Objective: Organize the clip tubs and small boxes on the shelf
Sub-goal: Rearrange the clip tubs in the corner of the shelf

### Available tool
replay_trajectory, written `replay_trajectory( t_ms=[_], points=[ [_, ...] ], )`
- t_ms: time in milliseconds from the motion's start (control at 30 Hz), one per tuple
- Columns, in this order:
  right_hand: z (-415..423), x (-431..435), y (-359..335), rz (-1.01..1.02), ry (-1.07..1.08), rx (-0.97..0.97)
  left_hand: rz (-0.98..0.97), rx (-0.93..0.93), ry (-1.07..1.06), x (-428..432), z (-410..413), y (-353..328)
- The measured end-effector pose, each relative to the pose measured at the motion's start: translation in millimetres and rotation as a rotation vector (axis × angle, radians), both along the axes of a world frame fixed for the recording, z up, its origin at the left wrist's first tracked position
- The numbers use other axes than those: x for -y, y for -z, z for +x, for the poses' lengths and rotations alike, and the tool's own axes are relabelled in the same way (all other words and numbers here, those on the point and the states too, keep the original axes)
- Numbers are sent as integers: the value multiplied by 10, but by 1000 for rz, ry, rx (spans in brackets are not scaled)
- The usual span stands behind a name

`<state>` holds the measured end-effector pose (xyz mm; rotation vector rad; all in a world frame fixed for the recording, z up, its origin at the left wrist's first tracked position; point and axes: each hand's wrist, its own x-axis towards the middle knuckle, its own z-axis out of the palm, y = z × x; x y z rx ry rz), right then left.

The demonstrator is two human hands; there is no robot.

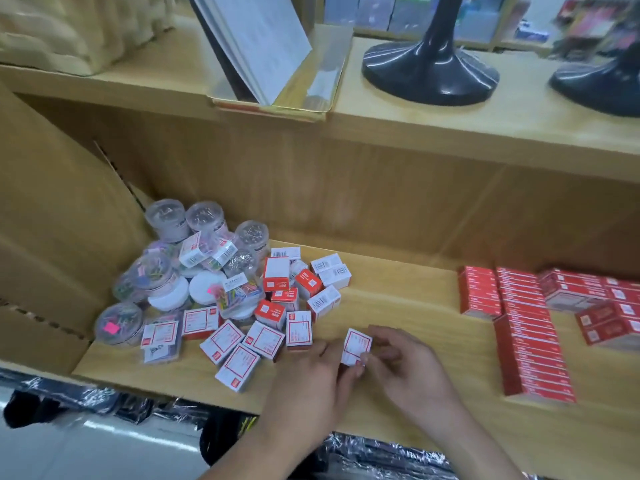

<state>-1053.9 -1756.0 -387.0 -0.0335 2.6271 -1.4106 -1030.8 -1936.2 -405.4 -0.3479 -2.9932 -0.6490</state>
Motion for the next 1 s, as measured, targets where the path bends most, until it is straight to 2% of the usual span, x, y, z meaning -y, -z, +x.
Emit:
replay_trajectory(
  t_ms=[133,233,367,433,533,667,767,867,933,1000],
  points=[
    [6,-77,6,-15,34,-11,45,54,35,-90,-92,24],
    [-23,-141,-22,15,-13,2,42,76,-16,-185,-150,-29],
    [-111,-194,-114,38,-55,-10,341,160,10,-239,-211,-99],
    [-174,-188,-148,131,-69,-62,419,114,22,-178,-223,-150],
    [-258,-103,-225,330,-72,-260,498,6,-36,13,-163,-254],
    [-368,348,-333,231,-159,-424,612,-130,-206,417,-100,-436],
    [-374,838,-374,218,-377,-527,589,-308,-423,865,-36,-516],
    [-268,1285,-353,340,-584,-589,376,-390,-594,1356,153,-462],
    [-185,1525,-319,489,-650,-624,211,-308,-625,1607,281,-306],
    [-175,1729,-249,642,-685,-612,150,-169,-609,1807,349,-128]
  ],
)
